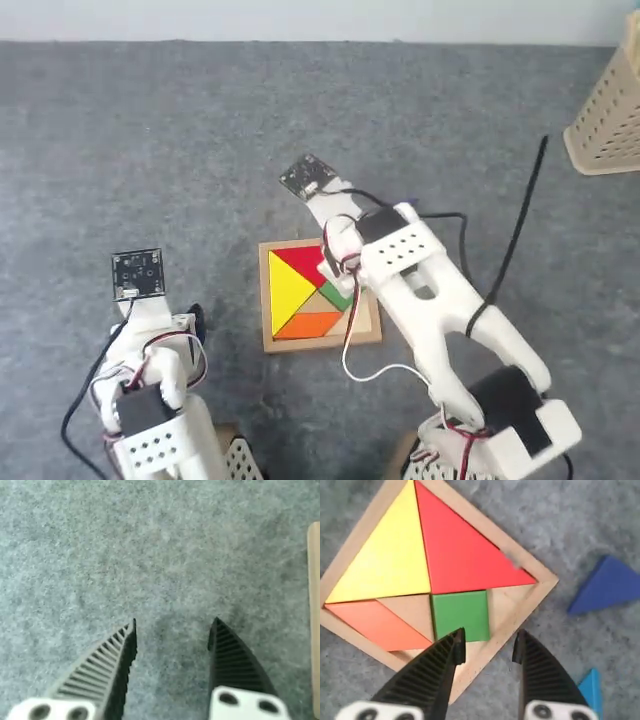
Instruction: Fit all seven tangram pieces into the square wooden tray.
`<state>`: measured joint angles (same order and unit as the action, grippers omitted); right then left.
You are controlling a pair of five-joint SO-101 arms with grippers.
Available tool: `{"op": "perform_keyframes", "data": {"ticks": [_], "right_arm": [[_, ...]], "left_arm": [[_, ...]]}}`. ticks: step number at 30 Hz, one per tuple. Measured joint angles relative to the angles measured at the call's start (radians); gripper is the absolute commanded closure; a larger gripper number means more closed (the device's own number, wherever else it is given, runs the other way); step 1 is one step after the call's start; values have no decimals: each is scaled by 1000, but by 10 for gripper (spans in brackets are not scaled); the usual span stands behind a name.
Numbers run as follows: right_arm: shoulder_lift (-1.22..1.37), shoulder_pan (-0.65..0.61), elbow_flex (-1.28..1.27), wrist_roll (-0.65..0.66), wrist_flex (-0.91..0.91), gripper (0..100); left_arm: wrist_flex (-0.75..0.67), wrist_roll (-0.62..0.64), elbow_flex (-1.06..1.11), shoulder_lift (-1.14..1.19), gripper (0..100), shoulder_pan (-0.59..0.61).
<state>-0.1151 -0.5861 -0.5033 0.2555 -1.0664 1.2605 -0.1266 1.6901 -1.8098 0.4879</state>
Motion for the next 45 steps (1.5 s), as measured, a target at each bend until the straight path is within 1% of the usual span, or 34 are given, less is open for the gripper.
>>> {"op": "perform_keyframes", "data": {"ticks": [2,4,10,13,16,19,23,27,30,34,36,38,41,45], "right_arm": [[5,0,-9,0,28,998],[34,2,-9,0,49,978],[80,6,-9,-2,68,993],[80,43,-9,-15,68,993],[80,120,9,-57,68,993],[80,193,64,-68,6,993],[71,276,176,-69,-153,993],[-9,284,192,-57,-256,993],[-81,299,147,-51,-284,992],[-150,351,8,-48,-270,989],[-172,388,-57,-48,-247,946],[-190,422,-107,-48,-219,881],[-209,450,-176,-48,-173,812],[-209,451,-227,-48,-112,799]], "left_arm": [[0,0,0,0,775,0],[0,0,0,0,775,0],[0,0,0,0,775,0],[0,0,0,0,775,0],[0,0,0,0,775,0],[0,0,0,0,775,0],[0,0,0,0,775,0],[0,0,0,0,775,0],[0,0,0,0,775,0],[0,0,0,0,775,0],[0,0,0,0,775,0],[0,0,0,0,775,0],[0,0,0,0,775,0],[0,0,0,0,775,0]]}}
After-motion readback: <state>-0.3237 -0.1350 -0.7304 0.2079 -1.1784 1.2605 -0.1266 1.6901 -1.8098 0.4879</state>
